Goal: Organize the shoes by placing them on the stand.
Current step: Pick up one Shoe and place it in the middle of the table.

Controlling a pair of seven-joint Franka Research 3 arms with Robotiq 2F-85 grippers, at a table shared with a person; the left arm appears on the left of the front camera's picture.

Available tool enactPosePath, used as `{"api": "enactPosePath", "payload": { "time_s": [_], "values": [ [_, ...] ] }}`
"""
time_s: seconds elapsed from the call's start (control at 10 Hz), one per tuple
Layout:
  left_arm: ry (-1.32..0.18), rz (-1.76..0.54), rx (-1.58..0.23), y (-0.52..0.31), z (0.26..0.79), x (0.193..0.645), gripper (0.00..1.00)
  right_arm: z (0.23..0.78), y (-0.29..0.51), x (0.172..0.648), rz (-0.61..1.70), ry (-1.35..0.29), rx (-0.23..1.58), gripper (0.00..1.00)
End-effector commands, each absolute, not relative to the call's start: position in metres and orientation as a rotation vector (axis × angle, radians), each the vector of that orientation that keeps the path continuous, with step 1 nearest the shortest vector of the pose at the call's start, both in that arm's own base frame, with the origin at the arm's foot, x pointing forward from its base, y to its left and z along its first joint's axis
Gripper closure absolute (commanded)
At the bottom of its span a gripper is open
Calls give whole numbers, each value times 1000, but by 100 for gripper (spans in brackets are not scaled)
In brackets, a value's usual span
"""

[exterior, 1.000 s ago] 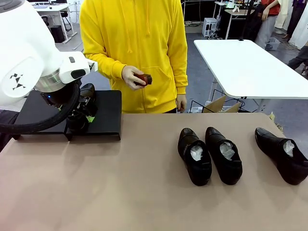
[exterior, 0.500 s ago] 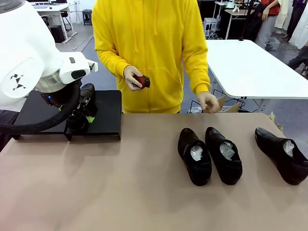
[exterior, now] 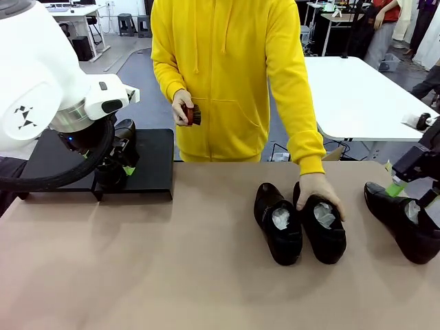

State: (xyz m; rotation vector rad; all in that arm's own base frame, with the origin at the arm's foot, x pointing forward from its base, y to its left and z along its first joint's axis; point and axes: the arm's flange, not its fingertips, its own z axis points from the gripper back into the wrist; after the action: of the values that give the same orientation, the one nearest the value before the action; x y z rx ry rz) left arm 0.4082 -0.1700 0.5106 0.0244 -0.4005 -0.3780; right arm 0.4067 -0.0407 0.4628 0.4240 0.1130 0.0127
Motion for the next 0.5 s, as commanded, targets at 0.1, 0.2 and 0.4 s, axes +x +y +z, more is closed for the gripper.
{"api": "enactPosePath", "payload": {
  "time_s": [0.1, 0.2, 0.4],
  "values": [
    [-405, -364, 33, -170, 509, 406, 0, 486, -71, 330, -48, 72, 517, 0],
    [-405, -364, 33, -170, 509, 406, 0, 488, -77, 302, -59, 52, 527, 0],
    [-405, -364, 33, -170, 509, 406, 0, 484, -78, 291, -54, 20, 537, 0]
  ]
}}
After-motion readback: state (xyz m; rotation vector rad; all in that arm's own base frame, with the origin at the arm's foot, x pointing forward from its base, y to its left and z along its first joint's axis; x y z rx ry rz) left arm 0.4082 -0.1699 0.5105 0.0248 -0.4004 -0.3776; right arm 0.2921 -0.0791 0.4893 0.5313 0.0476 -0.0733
